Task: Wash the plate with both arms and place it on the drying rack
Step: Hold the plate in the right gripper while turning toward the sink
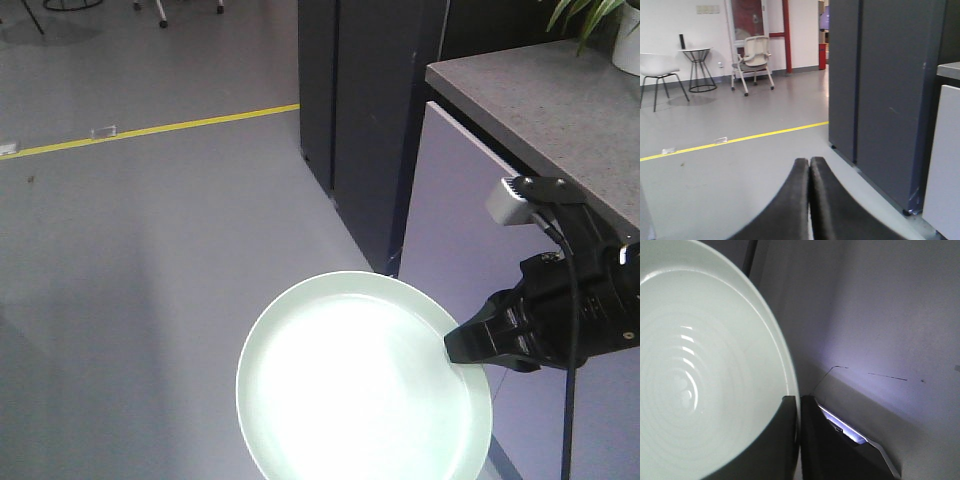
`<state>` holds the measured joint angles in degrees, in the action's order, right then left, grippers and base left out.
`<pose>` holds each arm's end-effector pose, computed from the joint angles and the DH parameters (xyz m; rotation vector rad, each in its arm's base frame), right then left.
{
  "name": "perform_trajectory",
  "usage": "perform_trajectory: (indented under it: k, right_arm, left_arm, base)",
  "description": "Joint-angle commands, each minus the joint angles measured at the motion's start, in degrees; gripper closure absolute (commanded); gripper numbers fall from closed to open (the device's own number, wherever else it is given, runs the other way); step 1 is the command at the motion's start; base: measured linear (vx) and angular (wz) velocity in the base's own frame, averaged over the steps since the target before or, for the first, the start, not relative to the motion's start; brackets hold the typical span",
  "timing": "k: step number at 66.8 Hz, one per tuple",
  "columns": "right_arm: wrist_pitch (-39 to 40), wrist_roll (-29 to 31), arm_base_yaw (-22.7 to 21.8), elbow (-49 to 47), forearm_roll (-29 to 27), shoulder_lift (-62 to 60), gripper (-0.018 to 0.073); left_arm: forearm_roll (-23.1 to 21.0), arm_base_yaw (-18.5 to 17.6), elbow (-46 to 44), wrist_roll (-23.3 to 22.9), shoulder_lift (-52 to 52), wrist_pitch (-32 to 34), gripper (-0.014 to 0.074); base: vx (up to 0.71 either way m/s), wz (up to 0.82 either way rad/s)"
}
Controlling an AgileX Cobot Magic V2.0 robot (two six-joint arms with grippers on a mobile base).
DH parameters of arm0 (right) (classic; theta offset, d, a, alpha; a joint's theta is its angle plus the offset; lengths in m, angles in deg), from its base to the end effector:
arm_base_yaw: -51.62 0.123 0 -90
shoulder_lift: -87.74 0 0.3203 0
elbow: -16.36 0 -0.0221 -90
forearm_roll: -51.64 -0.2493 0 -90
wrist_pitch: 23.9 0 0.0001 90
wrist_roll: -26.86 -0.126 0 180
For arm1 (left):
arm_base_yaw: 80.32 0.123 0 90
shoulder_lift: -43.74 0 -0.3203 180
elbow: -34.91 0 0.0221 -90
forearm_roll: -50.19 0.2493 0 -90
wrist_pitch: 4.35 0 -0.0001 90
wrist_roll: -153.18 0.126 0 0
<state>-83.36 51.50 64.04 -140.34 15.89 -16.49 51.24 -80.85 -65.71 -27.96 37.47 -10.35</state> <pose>0.2014 0.1093 0.3189 -0.5530 2.5611 0.7471 0.0545 -0.0003 0.1952 0.0046 1.5996 -0.0070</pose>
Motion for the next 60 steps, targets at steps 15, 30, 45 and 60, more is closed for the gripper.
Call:
perform_trajectory:
  k: [15, 30, 45, 60]
  right_arm:
    - [1.3, 0.5, 0.0, -1.5, -2.4, -1.3, 0.0564]
    - [1.3, 0.5, 0.0, -1.5, -2.4, -1.3, 0.0564]
    - [1.3, 0.5, 0.0, -1.5, -2.4, -1.3, 0.0564]
    - [1.3, 0.5, 0.0, -1.5, -2.4, -1.3, 0.0564]
  left_arm:
    - [-0.5, -0.4, -1.5, -0.5, 0.7, 4.4, 0.0603]
    - [-0.5, -0.4, -1.5, -0.5, 0.7, 4.4, 0.0603]
    - [-0.5, -0.4, -1.5, -0.5, 0.7, 4.4, 0.0603]
    - [-0.5, -0.4, -1.5, -0.5, 0.7, 4.4, 0.0603]
  base:
    - [0.08, -0.31]
    - [0.09, -0.31]
    - [0.1, -0.29]
    - [0.12, -0.27]
